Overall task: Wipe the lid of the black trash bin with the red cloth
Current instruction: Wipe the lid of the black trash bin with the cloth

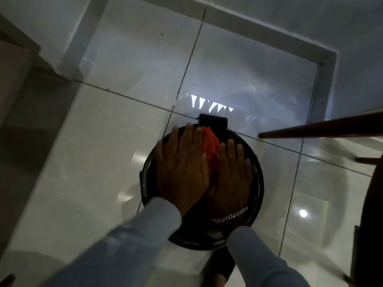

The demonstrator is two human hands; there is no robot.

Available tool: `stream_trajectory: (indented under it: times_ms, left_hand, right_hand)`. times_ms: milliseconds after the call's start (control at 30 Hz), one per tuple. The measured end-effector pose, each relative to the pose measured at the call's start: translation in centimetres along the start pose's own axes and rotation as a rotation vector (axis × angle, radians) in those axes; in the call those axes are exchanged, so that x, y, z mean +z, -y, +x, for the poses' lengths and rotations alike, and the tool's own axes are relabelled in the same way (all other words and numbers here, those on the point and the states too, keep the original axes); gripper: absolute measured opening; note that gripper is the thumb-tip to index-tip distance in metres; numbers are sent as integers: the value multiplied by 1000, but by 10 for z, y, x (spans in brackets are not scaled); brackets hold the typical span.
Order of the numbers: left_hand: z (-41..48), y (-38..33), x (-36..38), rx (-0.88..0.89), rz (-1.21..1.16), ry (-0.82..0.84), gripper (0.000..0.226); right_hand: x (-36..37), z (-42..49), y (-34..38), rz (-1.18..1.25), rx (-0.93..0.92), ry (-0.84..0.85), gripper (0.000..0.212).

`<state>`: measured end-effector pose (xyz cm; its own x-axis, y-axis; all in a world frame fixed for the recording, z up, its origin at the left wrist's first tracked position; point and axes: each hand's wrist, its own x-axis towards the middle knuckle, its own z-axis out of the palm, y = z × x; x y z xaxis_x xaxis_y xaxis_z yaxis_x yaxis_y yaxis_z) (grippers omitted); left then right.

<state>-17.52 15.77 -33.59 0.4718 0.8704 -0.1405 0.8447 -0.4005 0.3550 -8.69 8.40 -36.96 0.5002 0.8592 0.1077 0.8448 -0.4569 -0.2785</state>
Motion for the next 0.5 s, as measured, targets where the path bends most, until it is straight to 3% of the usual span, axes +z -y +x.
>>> stream_trajectory:
  times_ms: [67,133,333,500]
  left_hand:
    - [7,35,-6,294,36,55,55]
    - [3,63,-8,378,-23,33,55]
    - [-51,39,17,-189,-223,-196,56]
    - [-104,-12,34,-414,-312,-270,62]
  right_hand:
    - [-2,1,3,26,21,-17,55]
    - [-4,0,4,53,18,-3,57]
    - [0,0,3,36,-1,-17,56]
    - [6,-2,1,31,-14,-25,51]
